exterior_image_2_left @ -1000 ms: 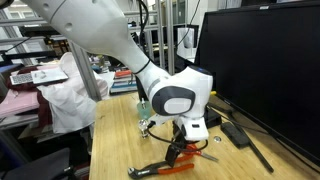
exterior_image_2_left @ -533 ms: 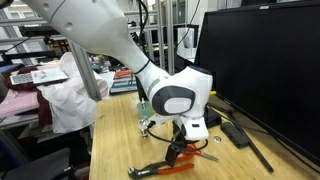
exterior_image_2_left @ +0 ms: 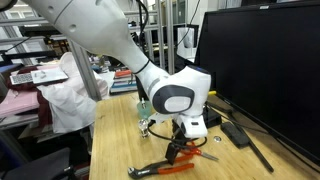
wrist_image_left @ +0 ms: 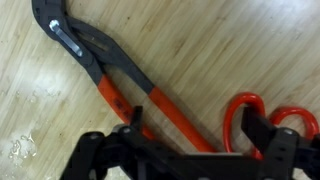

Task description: Move the scissors from left to right.

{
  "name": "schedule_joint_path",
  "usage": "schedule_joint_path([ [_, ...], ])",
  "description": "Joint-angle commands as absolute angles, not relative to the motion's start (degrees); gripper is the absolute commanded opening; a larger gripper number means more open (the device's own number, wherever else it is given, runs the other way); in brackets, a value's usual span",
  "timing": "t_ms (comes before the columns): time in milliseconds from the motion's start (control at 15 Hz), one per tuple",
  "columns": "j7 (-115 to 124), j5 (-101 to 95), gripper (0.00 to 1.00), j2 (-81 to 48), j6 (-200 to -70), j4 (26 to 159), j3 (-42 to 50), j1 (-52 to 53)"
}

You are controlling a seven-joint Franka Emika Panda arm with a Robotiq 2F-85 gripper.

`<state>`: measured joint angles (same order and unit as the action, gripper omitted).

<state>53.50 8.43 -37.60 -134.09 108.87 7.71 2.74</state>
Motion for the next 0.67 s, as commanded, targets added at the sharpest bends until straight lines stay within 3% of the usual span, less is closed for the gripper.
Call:
schedule_joint_path([
  [0,54.46,8.00,1.00,-38.74,-130.81,106.85,7.89,3.27],
  [600,59.28,7.80,1.00,-38.81,-125.99,105.68,7.42,4.93],
])
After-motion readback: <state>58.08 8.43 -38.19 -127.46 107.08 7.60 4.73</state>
